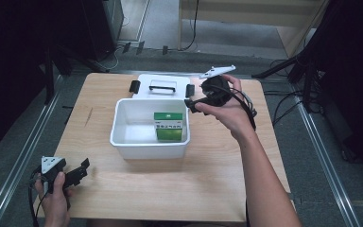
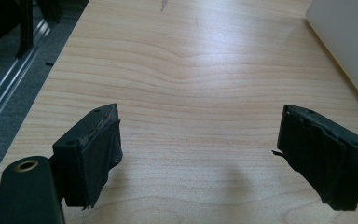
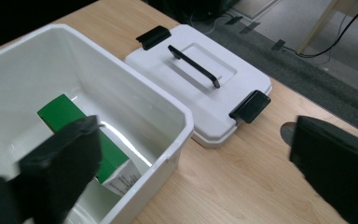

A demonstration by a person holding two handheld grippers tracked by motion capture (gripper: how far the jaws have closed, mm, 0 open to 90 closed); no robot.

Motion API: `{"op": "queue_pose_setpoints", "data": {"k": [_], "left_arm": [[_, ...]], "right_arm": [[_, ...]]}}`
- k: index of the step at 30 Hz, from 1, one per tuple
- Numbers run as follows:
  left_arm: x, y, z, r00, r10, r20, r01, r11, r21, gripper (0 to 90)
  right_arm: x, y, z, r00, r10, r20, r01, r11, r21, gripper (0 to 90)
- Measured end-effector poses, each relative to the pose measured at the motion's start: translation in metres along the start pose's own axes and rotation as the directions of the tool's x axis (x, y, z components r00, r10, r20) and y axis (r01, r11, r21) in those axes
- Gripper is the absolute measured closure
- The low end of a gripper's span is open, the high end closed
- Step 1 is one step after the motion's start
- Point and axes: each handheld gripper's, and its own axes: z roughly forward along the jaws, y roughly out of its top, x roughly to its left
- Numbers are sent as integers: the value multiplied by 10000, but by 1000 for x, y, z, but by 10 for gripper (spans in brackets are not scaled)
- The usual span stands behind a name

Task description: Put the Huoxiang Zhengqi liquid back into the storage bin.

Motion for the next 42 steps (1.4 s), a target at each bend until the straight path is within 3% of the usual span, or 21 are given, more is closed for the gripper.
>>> {"op": "queue_pose_setpoints", "data": {"k": [1, 5, 6, 8, 27, 34, 42], "left_arm": [[0, 0, 0, 10000, 6, 0, -6, 10000, 0, 145], [0, 0, 0, 10000, 11, -4, -11, 10000, 4, 145], [0, 0, 0, 10000, 14, -6, -14, 10000, 4, 146], [0, 0, 0, 10000, 15, -7, -15, 10000, 4, 146], [-1, 0, 0, 10000, 40, -51, -40, 10000, -12, 145], [-1, 0, 0, 10000, 41, -50, -41, 10000, -17, 145], [-1, 0, 0, 10000, 46, -52, -46, 10000, -5, 146]], "right_arm": [[-3, -6, -3, 9998, 122, 183, -117, 9995, -281, 0], [-8, -17, -8, 9981, 238, 577, -206, 9983, -551, 0], [-11, -24, -11, 9950, 379, 923, -317, 9972, -681, 0], [-15, -32, -15, 9922, 547, 1116, -450, 9951, -879, 0], [-42, -108, -40, 9700, 1594, 1838, -1336, 9803, -1453, 0], [-46, -142, -45, 9571, 1865, 2216, -1572, 9771, -1433, 0], [-54, -181, -54, 9406, 2479, 2319, -2144, 9635, -1604, 0]]}}
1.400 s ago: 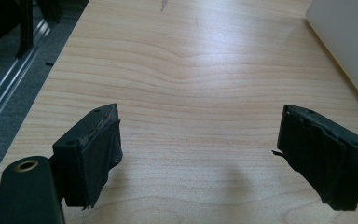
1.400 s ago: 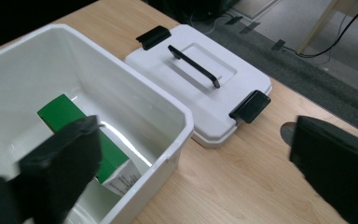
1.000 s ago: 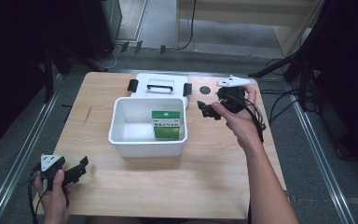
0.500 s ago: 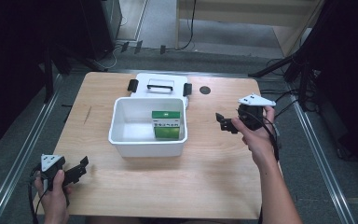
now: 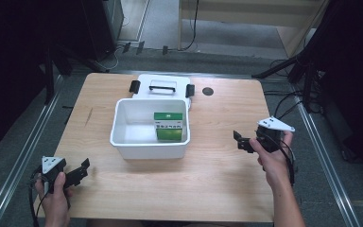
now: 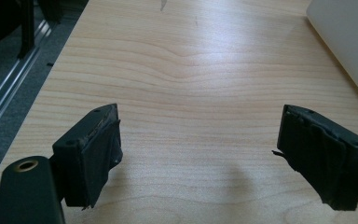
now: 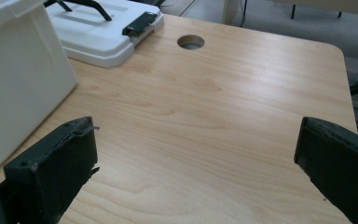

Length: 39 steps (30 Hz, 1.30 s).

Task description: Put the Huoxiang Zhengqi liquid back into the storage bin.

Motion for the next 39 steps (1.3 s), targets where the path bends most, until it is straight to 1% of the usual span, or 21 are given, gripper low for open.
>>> {"op": "queue_pose_setpoints", "data": {"k": [5, 6, 7, 10, 11, 13, 16, 17, 18, 19, 20, 21, 22, 23, 28, 34, 36, 38, 39], "left_arm": [[0, 0, 0, 10000, 51, -1, -51, 10000, 22, 145], [0, 0, 0, 10000, 36, -2, -36, 10000, 21, 145], [0, 0, 0, 10000, 3, -7, -3, 10000, -2, 145], [0, 0, 0, 10000, 51, -14, -51, 10000, 19, 145], [0, 0, 0, 10000, 52, -17, -52, 10000, 19, 146], [0, 0, 0, 10000, 59, -19, -59, 10000, 17, 145], [-1, 0, 0, 10000, 75, -33, -75, 10000, -2, 145], [-1, 0, 0, 10000, 78, -35, -78, 10000, -1, 145], [-1, 0, 0, 10000, 72, -35, -72, 10000, 6, 145], [-1, 0, 0, 10000, 70, -36, -70, 10000, 7, 145], [-1, 0, 0, 10000, 79, -40, -79, 10000, 10, 145], [-1, 0, 0, 10000, 76, -43, -76, 10000, 4, 145], [-1, 0, 0, 10000, 82, -48, -82, 10000, 5, 145], [-1, 0, 0, 10000, 76, -45, -76, 10000, 5, 145], [-1, 0, 0, 10000, 84, -50, -84, 10000, 9, 145], [-1, 0, 0, 9999, 125, -43, -125, 9999, 10, 145], [-1, 0, 0, 9999, 128, -49, -127, 9999, 11, 145], [-1, 0, 0, 9999, 115, -43, -115, 9999, 5, 145], [-1, 0, 0, 9999, 116, -41, -116, 9999, 7, 145]], "right_arm": [[-11, -22, -7, 9996, 204, 216, -206, 9997, 111, 0], [-16, -32, -10, 9992, 323, 232, -325, 9994, 97, 0], [-16, -32, -10, 9992, 323, 232, -325, 9994, 97, 0], [-21, -45, -16, 9981, 511, 355, -515, 9986, 95, 0], [-25, -54, -19, 9971, 631, 415, -636, 9979, 103, 0], [-26, -57, -21, 9968, 666, 447, -671, 9977, 98, 0], [-29, -67, -26, 9958, 738, 549, -748, 9971, 160, 0], [-32, -74, -30, 9950, 799, 604, -811, 9966, 172, 0], [-32, -74, -30, 9950, 799, 604, -811, 9966, 172, 0], [-33, -77, -32, 9941, 874, 637, -887, 9959, 173, 0], [-36, -85, -37, 9924, 1032, 673, -1042, 9945, 120, 0], [-36, -85, -37, 9924, 1032, 673, -1042, 9945, 120, 0], [-37, -91, -40, 9918, 1073, 691, -1083, 9941, 113, 0], [-37, -91, -40, 9918, 1073, 691, -1083, 9941, 113, 0], [-38, -106, -48, 9882, 1329, 764, -1344, 9908, 151, 0], [-39, -117, -55, 9887, 1250, 831, -1269, 9917, 185, 0], [-38, -121, -58, 9867, 1372, 875, -1391, 9902, 158, 0], [-38, -123, -58, 9868, 1370, 866, -1385, 9903, 107, 0], [-37, -126, -59, 9857, 1432, 885, -1446, 9894, 101, 0]]}}
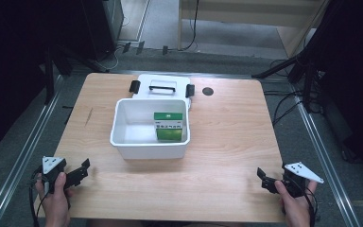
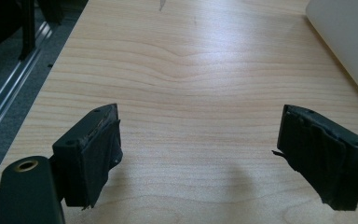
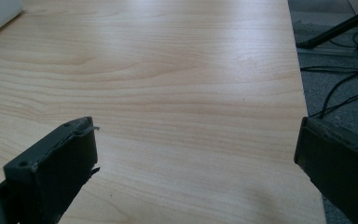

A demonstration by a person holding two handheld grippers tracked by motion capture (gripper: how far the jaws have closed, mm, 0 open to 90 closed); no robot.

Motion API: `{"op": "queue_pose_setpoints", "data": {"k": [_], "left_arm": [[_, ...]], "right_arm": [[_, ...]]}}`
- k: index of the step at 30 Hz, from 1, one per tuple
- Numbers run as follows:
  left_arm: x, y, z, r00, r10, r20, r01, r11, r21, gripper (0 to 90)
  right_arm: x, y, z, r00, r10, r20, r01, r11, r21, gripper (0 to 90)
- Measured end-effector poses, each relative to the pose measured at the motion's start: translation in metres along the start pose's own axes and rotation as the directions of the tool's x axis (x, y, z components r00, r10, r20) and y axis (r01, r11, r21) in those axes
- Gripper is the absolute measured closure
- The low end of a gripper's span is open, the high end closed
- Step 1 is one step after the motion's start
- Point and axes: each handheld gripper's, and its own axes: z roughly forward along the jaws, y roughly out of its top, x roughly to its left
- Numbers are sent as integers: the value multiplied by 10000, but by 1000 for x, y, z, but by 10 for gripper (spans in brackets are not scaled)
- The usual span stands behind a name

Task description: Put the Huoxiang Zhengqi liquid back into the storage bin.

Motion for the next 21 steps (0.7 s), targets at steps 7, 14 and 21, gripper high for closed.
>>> {"op": "queue_pose_setpoints", "data": {"k": [7, 14, 21], "left_arm": [[0, 0, 0, 10000, -5, -1, 5, 10000, 7, 145], [-1, 0, 0, 10000, 86, -42, -86, 9999, 65, 145], [-2, 0, 0, 9999, 151, -83, -151, 9999, 60, 146]], "right_arm": [[-1, -7, 2, 9999, 109, 31, -109, 9999, -28, 0], [1, -8, 2, 9999, 105, -90, -104, 9998, 159, 0], [12, -8, 7, 9981, -595, -140, 603, 9959, 676, 0]]}}
